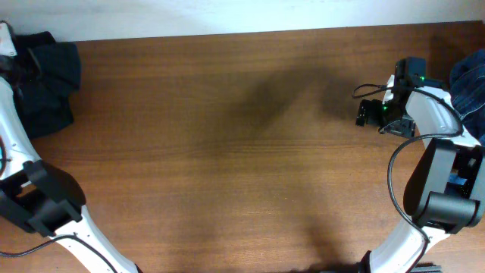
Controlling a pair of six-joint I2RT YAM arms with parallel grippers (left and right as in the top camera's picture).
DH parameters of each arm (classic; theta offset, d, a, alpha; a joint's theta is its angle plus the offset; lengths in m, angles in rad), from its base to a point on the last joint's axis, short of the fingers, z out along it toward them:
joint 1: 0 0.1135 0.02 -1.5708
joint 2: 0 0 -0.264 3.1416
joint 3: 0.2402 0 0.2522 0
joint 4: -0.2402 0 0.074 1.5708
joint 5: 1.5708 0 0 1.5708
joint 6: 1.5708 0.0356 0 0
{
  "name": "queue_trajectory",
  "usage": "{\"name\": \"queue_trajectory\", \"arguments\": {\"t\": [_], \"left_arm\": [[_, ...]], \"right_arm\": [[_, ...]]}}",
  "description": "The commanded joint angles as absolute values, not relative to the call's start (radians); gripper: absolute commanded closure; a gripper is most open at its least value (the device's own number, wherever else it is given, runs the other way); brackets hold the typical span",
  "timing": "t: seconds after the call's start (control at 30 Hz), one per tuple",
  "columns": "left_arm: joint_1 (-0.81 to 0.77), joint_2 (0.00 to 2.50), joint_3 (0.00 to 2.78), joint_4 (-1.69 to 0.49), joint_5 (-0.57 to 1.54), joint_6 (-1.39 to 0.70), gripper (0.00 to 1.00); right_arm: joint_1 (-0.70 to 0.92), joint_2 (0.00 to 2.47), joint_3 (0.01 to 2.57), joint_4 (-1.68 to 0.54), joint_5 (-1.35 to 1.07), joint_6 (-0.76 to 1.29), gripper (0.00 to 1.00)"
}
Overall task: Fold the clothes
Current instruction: 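Lower the garment onto the left pile and open the left gripper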
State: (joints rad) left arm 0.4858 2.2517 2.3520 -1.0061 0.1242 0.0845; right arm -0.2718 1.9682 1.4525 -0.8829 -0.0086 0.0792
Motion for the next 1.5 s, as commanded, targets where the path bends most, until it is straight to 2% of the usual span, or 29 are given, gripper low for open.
{"name": "queue_trajectory", "arguments": {"t": [0.0, 0.1, 0.23, 0.43, 0.73, 1.03, 1.33, 1.37, 1.4, 1.47], "left_arm": [[0.506, 2.316, 2.374, -0.994, 0.163, 0.066, 1.0], [0.532, 2.355, 2.374, -0.975, 0.27, 0.008, 1.0], [0.554, 2.361, 2.375, -0.923, 0.524, -0.017, 1.0], [0.512, 2.357, 2.432, -0.916, 0.71, -0.084, 1.0], [0.455, 2.358, 2.465, -0.863, 0.789, -0.374, 1.0], [0.626, 2.363, 2.418, -0.823, 0.686, -0.426, 1.0], [0.779, 2.517, 2.358, -0.817, 0.749, -0.426, 1.0], [0.79, 2.525, 2.358, -0.818, 0.756, -0.425, 0.99], [0.802, 2.532, 2.358, -0.818, 0.756, -0.418, 0.93], [0.818, 2.532, 2.358, -0.815, 0.756, -0.385, 0.67]], "right_arm": [[-0.276, 1.95, 1.466, -0.883, -0.014, 0.086, 0.01], [-0.276, 1.95, 1.466, -0.883, -0.014, 0.086, 0.01], [-0.276, 1.95, 1.466, -0.883, -0.014, 0.086, 0.01], [-0.276, 1.95, 1.466, -0.883, -0.014, 0.086, 0.01], [-0.276, 1.95, 1.466, -0.883, -0.014, 0.086, 0.01], [-0.276, 1.95, 1.466, -0.883, -0.014, 0.086, 0.01], [-0.276, 1.95, 1.466, -0.883, -0.014, 0.086, 0.01], [-0.276, 1.95, 1.466, -0.883, -0.014, 0.086, 0.01], [-0.276, 1.95, 1.466, -0.883, -0.014, 0.086, 0.01], [-0.276, 1.95, 1.466, -0.883, -0.014, 0.086, 0.01]]}}
